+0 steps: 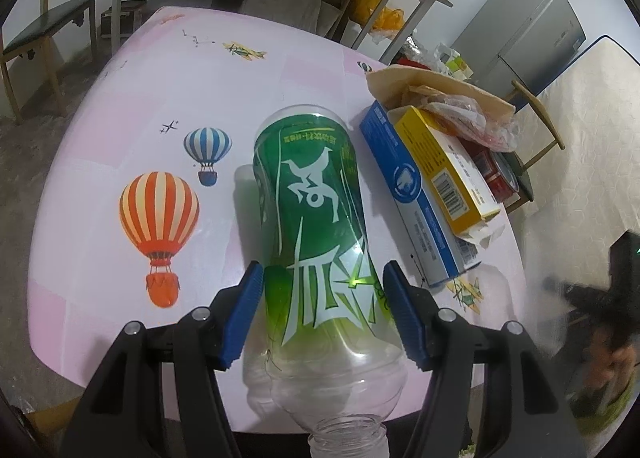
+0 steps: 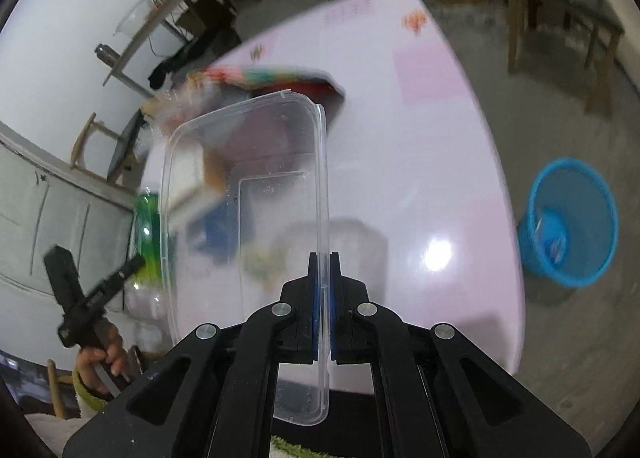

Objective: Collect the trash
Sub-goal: 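Lift the clear tray with the right gripper while the left approaches the green bottle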

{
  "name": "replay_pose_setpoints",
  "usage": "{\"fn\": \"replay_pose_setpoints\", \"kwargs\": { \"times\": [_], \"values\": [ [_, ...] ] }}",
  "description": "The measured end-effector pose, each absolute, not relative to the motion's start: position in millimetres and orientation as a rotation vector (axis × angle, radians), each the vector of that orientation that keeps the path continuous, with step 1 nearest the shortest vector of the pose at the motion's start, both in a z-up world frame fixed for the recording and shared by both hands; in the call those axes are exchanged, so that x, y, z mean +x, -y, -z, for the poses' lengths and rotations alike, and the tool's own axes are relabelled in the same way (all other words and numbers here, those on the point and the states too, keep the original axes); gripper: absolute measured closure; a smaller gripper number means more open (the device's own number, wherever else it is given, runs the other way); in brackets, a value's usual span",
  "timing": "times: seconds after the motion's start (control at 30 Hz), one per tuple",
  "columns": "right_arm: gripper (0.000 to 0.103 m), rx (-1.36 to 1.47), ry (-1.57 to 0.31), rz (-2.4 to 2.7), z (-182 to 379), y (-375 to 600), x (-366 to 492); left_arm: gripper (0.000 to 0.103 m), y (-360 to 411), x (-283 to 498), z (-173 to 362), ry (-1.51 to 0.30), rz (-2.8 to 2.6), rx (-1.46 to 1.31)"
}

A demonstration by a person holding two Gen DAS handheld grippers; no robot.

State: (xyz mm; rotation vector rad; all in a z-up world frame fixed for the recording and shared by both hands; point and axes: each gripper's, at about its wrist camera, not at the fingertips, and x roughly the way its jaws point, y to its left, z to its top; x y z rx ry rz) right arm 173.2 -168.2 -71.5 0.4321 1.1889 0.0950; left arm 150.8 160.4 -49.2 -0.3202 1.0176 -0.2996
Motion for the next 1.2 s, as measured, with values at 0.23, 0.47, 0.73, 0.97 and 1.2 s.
{"fn": "replay_pose_setpoints", "kwargs": {
  "times": [0.23, 0.47, 0.73, 0.97, 1.2],
  "values": [
    [0.070, 0.338, -1.199, -0.038, 84.6, 148.0, 175.2, 0.043, -159.6, 153.3, 47.9, -1.033, 0.289, -0.321],
    [0.068, 0.240, -1.156, 0.019, 76.2, 135.7, 159.1, 0.042, -156.7, 161.9, 51.4, -1.067, 0.302, -0.342],
    [0.068, 0.203, -1.154, 0.025, 77.4, 131.7, 154.3, 0.035, -152.8, 167.3, 57.7, -1.110, 0.328, -0.379],
    [0.067, 0.202, -1.148, 0.038, 80.3, 132.2, 154.7, 0.030, -148.3, 166.6, 54.5, -1.098, 0.330, -0.384],
    [0.083, 0.198, -1.158, 0.043, 87.6, 129.8, 156.9, 0.029, -144.2, 165.5, 51.7, -1.092, 0.348, -0.380]
  ]
}}
